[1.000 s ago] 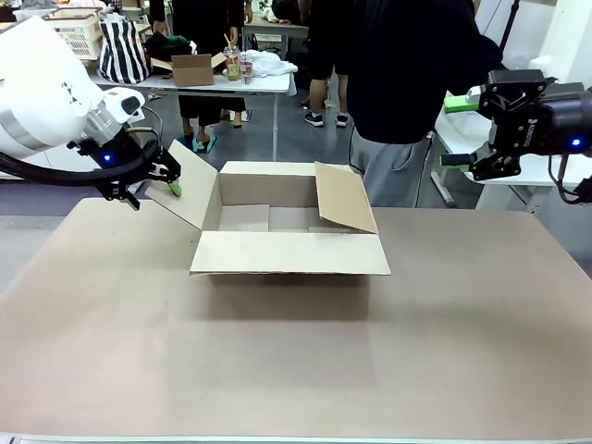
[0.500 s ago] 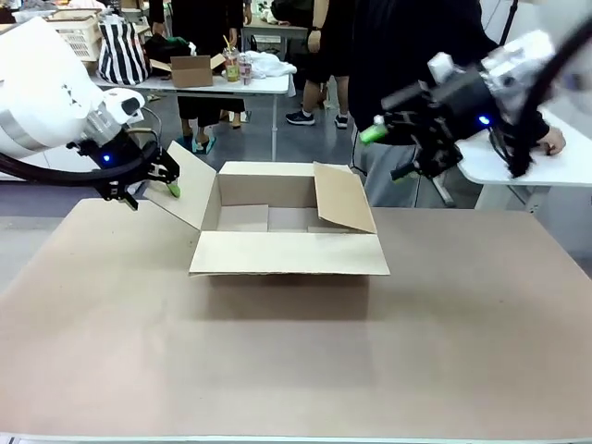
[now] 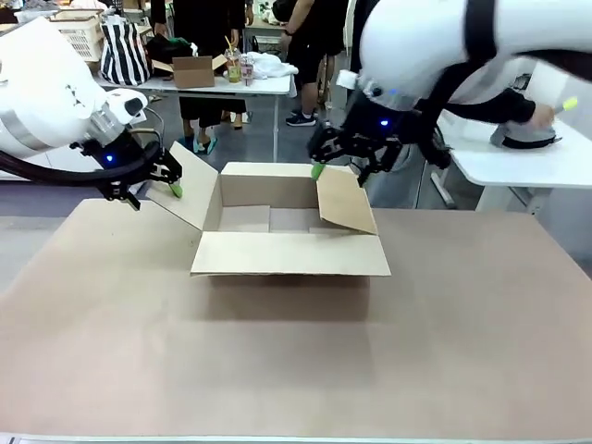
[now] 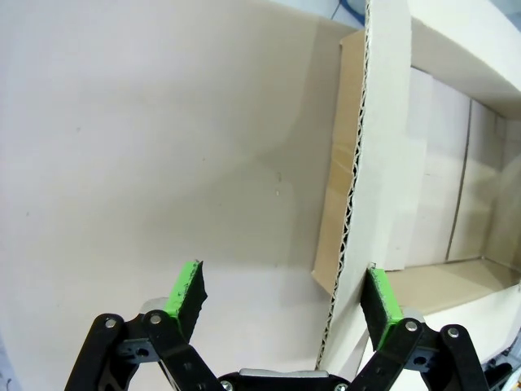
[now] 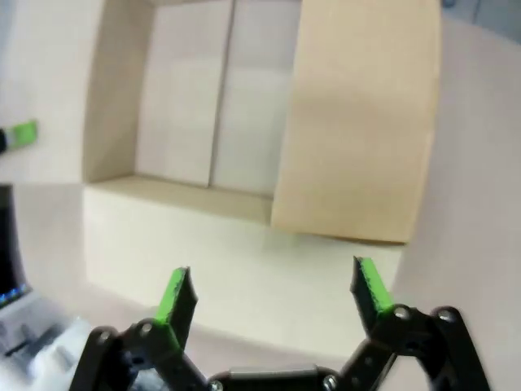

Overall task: Pack the gift set into the box.
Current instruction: Place both hands on the side flaps of the Package Box and spread them outward.

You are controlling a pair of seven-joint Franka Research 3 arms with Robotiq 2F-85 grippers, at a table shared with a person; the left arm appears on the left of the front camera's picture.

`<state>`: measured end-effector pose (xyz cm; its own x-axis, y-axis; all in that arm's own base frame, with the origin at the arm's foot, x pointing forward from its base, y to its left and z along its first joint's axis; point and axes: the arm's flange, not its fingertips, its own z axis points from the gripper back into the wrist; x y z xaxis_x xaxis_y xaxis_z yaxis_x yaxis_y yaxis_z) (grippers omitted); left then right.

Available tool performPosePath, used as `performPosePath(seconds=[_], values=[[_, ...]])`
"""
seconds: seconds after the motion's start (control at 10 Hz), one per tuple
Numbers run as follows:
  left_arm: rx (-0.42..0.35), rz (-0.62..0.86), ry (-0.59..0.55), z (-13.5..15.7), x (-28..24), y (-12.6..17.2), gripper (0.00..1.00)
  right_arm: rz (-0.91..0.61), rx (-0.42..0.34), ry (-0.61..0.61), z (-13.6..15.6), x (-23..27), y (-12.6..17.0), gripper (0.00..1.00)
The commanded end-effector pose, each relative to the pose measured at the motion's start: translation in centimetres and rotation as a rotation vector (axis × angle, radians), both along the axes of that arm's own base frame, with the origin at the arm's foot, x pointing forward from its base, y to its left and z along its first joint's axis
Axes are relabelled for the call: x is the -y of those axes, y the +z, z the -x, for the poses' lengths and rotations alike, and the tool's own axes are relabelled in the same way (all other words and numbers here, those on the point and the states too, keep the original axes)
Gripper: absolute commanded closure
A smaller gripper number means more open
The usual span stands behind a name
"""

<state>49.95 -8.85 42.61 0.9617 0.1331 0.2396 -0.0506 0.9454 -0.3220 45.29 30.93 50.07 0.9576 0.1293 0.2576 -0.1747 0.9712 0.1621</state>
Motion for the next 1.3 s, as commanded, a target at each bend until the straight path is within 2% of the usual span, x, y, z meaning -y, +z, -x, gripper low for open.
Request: performPosePath(seconds=[0.0,0.1,0.2,0.3,0.4,0.5,0.6,0.7,1.0,1.2], values=[[0.004,-0.015,0.015,-0.1,0.1,0.2,0.0,0.168,0.129,-0.066,-0.4,-3.7,-1.1,0.0],[0.004,-0.015,0.015,-0.1,0.1,0.2,0.0,0.223,0.185,-0.072,-0.1,-3.9,-1.9,0.0],[0.004,-0.015,0.015,-0.1,0.1,0.2,0.0,0.084,0.068,0.005,0.5,-1.9,-0.8,0.0],[0.004,-0.015,0.015,-0.1,0.1,0.2,0.0,0.084,0.068,0.005,0.5,-1.9,-0.8,0.0],[0.004,-0.015,0.015,-0.1,0.1,0.2,0.0,0.159,0.131,-0.002,0.9,-3.0,-1.6,0.0],[0.004,-0.015,0.015,-0.1,0.1,0.2,0.0,0.479,-0.046,-0.483,1.9,-1.1,-2.3,0.0],[0.004,-0.015,0.015,-0.1,0.1,0.2,0.0,0.65,-0.071,-0.612,0.8,-3.7,-3.4,0.0],[0.004,-0.015,0.015,-0.1,0.1,0.2,0.0,0.641,-0.037,-0.676,-0.3,-5.0,-3.8,0.0],[0.004,-0.015,0.015,-0.1,0.1,0.2,0.0,0.591,-0.111,-0.733,-3.7,-6.3,-5.5,0.0],[0.004,-0.015,0.015,-0.1,0.1,0.2,0.0,0.542,-0.046,-0.715,-5.0,-6.6,-5.8,0.0]])
